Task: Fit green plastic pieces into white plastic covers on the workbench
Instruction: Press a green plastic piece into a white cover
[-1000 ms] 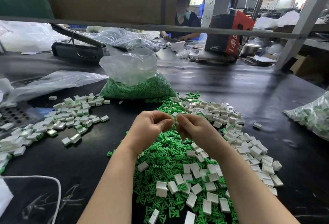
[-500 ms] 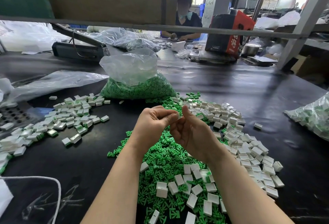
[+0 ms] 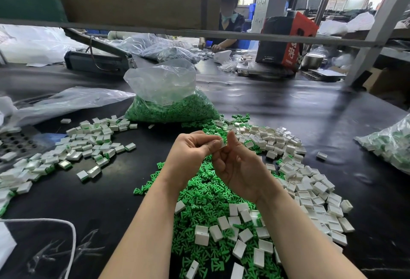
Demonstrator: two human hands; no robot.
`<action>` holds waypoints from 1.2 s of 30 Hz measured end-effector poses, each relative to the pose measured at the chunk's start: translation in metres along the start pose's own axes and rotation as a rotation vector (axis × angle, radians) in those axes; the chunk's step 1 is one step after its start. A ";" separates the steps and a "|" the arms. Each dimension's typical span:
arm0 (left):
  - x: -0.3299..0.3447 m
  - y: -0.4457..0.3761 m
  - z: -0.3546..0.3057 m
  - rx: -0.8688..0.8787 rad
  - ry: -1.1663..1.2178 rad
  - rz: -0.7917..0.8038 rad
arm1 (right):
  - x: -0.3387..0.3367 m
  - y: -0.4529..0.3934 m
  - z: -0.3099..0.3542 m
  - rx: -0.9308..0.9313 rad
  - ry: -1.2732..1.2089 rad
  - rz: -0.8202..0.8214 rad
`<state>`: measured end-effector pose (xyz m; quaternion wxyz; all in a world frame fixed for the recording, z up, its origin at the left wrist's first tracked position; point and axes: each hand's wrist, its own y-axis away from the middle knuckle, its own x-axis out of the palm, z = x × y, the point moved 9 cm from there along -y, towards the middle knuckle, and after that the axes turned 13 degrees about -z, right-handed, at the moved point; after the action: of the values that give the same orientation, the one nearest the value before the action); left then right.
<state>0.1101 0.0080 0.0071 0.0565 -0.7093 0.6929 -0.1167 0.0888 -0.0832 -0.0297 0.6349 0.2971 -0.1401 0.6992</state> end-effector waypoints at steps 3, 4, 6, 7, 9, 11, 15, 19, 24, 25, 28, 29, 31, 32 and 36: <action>0.000 0.001 -0.001 -0.007 0.013 -0.001 | 0.002 0.001 0.000 -0.009 0.002 0.023; 0.000 0.001 -0.001 -0.009 0.017 -0.002 | 0.002 0.001 0.000 -0.012 0.003 0.029; 0.000 0.001 -0.001 -0.008 0.020 -0.004 | 0.002 0.001 0.000 -0.018 -0.001 0.039; 0.000 0.001 -0.001 -0.008 0.020 -0.003 | 0.002 0.001 0.000 -0.021 -0.006 0.045; 0.001 0.001 -0.001 -0.010 0.027 -0.003 | 0.003 0.000 -0.001 -0.034 -0.007 0.061; 0.002 0.000 -0.002 -0.011 0.037 -0.009 | 0.005 -0.001 -0.001 -0.051 0.003 0.068; 0.001 0.001 -0.002 -0.016 0.053 -0.011 | 0.006 -0.004 -0.004 -0.035 -0.001 0.064; 0.001 0.000 0.001 -0.024 0.034 -0.005 | 0.003 -0.004 -0.002 -0.012 0.022 0.042; 0.002 0.000 0.000 0.003 -0.036 0.029 | 0.004 -0.002 0.004 -0.083 0.073 0.053; 0.002 0.000 0.000 0.013 -0.063 0.034 | 0.003 -0.002 0.004 -0.096 0.098 0.055; 0.002 0.000 0.000 0.022 -0.101 0.026 | 0.000 -0.002 0.006 -0.123 0.172 0.056; 0.002 0.001 -0.002 0.023 -0.102 0.021 | 0.000 -0.002 0.006 -0.131 0.200 0.056; 0.004 0.003 -0.004 0.018 -0.107 0.018 | -0.001 -0.003 0.007 -0.158 0.285 0.046; 0.005 0.004 -0.006 0.020 -0.117 0.021 | -0.001 -0.003 0.009 -0.186 0.335 0.036; 0.005 0.005 -0.009 0.040 -0.136 0.023 | 0.000 -0.001 0.012 -0.267 0.442 0.028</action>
<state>0.1033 0.0032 0.0147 0.1188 -0.7064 0.6931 -0.0813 0.0928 -0.0905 -0.0205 0.6741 0.0485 -0.0931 0.7311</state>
